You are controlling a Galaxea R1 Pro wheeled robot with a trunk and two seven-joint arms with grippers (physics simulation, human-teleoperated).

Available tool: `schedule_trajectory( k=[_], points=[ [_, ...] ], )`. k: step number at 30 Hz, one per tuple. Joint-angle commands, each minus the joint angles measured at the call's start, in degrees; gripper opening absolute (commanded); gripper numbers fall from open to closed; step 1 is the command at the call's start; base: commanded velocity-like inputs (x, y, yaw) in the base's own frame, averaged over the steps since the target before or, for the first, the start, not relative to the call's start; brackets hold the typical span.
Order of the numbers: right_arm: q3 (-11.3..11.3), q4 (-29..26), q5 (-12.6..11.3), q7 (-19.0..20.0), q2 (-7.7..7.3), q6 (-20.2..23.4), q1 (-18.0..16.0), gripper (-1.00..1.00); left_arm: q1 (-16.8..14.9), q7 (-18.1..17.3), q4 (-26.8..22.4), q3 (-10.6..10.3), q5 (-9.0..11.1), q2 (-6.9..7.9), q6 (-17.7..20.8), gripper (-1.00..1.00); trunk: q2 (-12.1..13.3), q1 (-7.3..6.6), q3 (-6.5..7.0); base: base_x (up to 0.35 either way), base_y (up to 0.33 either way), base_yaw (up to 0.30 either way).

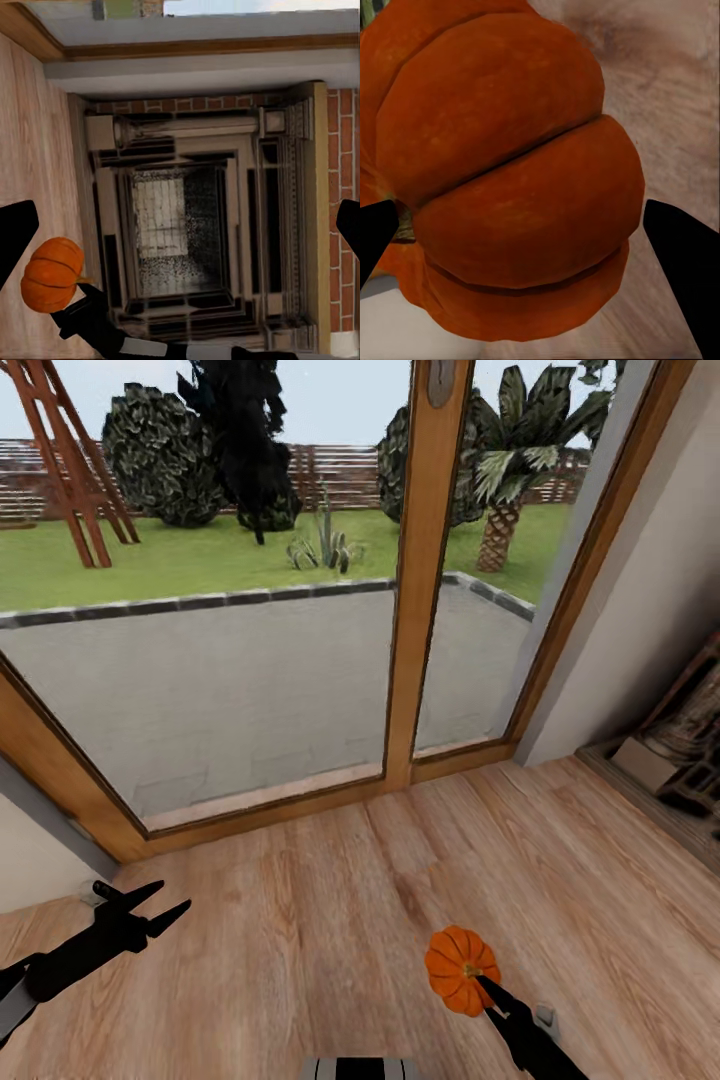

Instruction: Place each of the two pumpkins and all three candles from the living room inside a cabinet in the living room (use any cabinet), then make sure every cabinet is closed, and position the cauldron so it is next to a table in the living room.

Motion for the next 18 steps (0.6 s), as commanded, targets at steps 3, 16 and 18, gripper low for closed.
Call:
schedule_trajectory(
  k=[3,16,18],
  points=[
    [0.13,0.05,-0.67,0.32,-0.01,0.59,-0.05,-1.00,-0.03,-0.30,-0.19,-0.40,0.03,-0.32,0.64,1.00,-0.02,-0.05,-0.24,-0.237,0.000,-0.210],
    [0.07,0.96,-0.99,0.44,-0.06,0.68,-0.05,-1.00,-0.03,-0.30,-0.25,-0.37,-0.04,-0.43,0.73,1.00,-0.02,-0.05,-1.06,-0.217,0.000,-0.215],
    [0.07,1.36,-1.00,0.44,-0.06,0.65,-0.05,-1.00,-0.03,-0.30,-0.25,-0.40,-0.04,-0.43,0.73,1.00,-0.02,-0.05,-1.18,-0.224,0.000,-0.221]
  ],
)
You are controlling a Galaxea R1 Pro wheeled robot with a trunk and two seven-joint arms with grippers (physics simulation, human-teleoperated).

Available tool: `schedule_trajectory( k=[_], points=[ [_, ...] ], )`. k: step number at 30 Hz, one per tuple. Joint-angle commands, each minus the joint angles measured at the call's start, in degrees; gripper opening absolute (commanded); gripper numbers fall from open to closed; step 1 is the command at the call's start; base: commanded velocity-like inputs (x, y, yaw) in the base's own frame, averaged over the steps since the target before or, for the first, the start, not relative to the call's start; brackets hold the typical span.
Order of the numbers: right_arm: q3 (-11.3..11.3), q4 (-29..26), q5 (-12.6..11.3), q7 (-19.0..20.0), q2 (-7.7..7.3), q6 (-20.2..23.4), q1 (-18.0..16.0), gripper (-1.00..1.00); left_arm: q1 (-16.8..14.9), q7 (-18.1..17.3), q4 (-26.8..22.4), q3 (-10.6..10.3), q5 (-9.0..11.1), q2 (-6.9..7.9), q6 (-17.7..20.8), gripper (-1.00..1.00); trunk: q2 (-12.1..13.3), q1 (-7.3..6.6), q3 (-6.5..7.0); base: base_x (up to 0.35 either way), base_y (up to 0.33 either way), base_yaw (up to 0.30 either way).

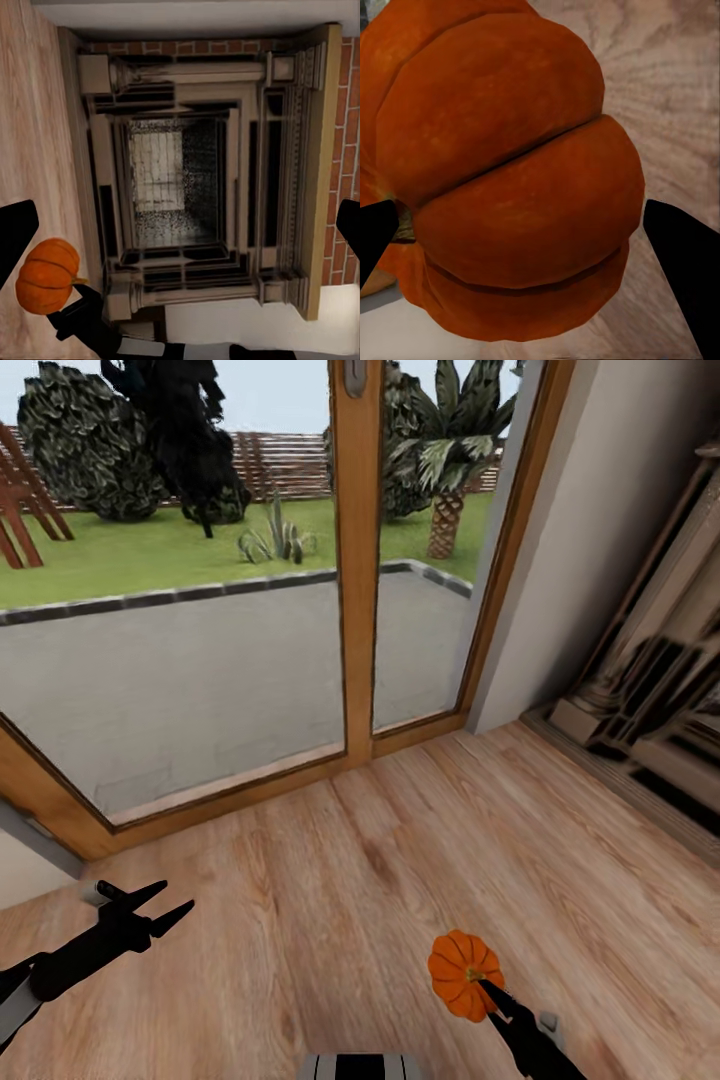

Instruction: Place each of the two pumpkins and all three candles from the living room inside a cabinet in the living room (use any cabinet), then make sure every cabinet is closed, and position the cauldron so it is next to a table in the living room.

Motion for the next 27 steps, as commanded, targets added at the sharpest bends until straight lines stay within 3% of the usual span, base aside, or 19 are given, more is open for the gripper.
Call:
schedule_trajectory(
  k=[1,9,27],
  points=[
    [0.15,0.23,-0.70,0.33,0.00,0.65,-0.05,-1.00,-0.03,-0.30,0.02,-0.37,0.27,0.07,0.61,1.00,-0.02,-0.04,-0.10,-0.224,0.000,-0.222],
    [0.15,0.67,-0.70,0.33,-0.03,0.64,-0.05,-1.00,-0.03,-0.30,0.02,-0.30,0.27,0.08,0.61,1.00,-0.02,-0.04,-0.56,-0.187,0.000,-0.224],
    [0.15,0.83,-0.69,0.26,-0.04,0.48,-0.05,-1.00,-0.03,-0.30,0.10,-0.28,0.43,0.11,0.61,1.00,-0.02,-0.04,-1.48,-0.007,0.000,-0.239]
  ],
)
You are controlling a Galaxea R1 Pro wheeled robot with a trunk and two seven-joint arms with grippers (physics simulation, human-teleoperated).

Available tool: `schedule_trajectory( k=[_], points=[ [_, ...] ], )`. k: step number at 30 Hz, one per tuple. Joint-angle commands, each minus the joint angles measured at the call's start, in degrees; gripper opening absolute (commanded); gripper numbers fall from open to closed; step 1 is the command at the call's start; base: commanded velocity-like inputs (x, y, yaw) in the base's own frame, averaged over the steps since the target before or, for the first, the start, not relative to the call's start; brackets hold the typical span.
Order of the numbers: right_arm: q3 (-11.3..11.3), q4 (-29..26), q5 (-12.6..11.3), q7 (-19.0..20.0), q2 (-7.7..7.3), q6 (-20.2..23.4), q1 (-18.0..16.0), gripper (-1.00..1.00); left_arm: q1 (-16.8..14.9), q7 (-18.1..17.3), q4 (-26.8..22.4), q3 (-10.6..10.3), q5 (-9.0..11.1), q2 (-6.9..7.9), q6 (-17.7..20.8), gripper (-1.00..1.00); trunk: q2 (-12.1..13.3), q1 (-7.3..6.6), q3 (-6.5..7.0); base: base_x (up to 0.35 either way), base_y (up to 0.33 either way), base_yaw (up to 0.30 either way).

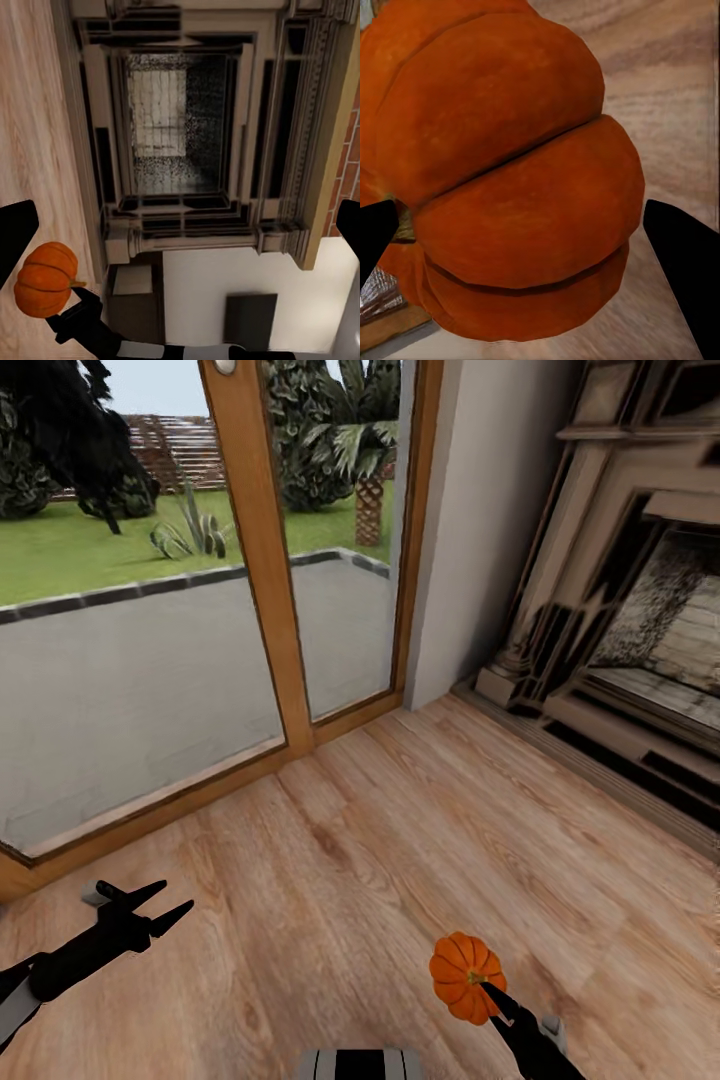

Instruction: Place each of the two pumpkins and all three candles from the living room inside a cabinet in the living room (use any cabinet), then make sure every cabinet is closed, and position the cauldron so it is next to a table in the living room.

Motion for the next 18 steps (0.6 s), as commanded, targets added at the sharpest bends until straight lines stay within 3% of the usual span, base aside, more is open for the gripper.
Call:
schedule_trajectory(
  k=[1,18],
  points=[
    [0.30,0.20,-0.66,0.30,0.00,0.60,-0.04,-1.00,-0.03,-0.30,0.02,-0.38,0.28,0.06,0.61,1.00,-0.02,-0.01,-0.08,0.000,0.000,-0.260],
    [0.24,0.88,-0.69,0.89,-0.29,0.59,-0.04,-1.00,-0.03,-0.30,0.11,-0.39,0.37,0.07,0.61,1.00,-0.02,-0.01,0.11,0.000,0.000,-0.287]
  ],
)
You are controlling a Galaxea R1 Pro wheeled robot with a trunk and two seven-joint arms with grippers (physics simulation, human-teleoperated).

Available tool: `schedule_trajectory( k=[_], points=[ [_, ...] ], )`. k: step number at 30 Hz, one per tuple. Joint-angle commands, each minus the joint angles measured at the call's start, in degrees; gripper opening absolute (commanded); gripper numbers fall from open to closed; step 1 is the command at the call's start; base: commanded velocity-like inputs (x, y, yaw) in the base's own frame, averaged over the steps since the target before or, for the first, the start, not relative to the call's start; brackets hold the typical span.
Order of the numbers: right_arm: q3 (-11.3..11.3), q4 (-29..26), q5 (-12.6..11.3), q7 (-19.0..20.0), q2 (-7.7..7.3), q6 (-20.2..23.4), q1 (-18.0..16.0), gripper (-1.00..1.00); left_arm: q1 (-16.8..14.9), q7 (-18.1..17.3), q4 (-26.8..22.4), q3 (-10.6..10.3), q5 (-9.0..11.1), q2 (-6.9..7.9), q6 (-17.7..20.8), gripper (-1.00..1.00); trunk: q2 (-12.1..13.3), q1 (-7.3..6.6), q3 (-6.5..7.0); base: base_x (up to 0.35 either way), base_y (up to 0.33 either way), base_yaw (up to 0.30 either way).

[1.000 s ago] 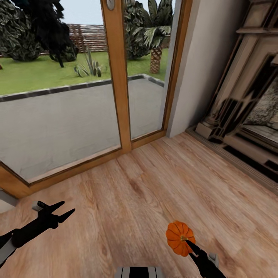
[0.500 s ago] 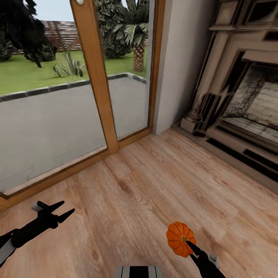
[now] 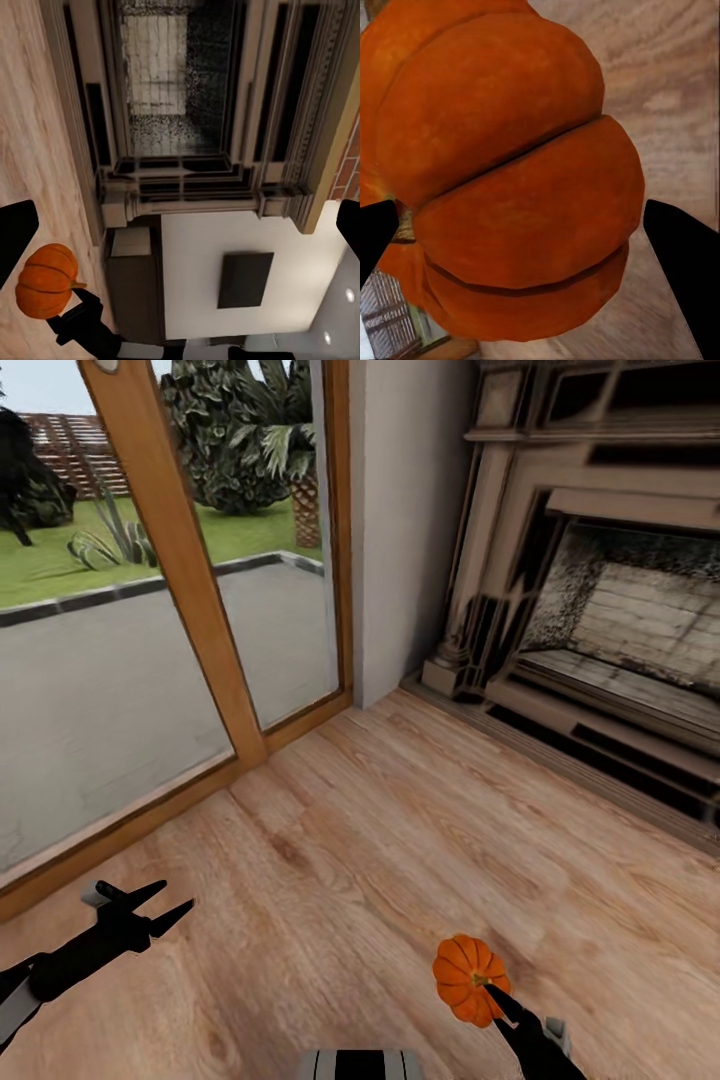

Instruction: Place each of the two pumpkins and all three candles from the living room inside a cabinet in the living room (use any cabinet), then make sure every cabinet is closed, and position the cauldron so it is next to a table in the living room.

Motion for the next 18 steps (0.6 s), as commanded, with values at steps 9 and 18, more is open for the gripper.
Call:
schedule_trajectory(
  k=[9,18],
  points=[
    [0.49,0.93,-0.60,0.81,-0.38,0.60,-0.05,-1.00,-0.02,-0.30,0.10,-0.34,0.40,0.06,0.60,1.00,-0.02,-0.01,0.19,0.000,0.000,-0.290],
    [0.49,0.96,-0.60,0.77,-0.42,0.53,-0.05,-1.00,-0.02,-0.30,0.02,-0.38,0.34,0.09,0.60,1.00,0.09,-0.22,2.22,0.000,0.000,-0.290]
  ],
)
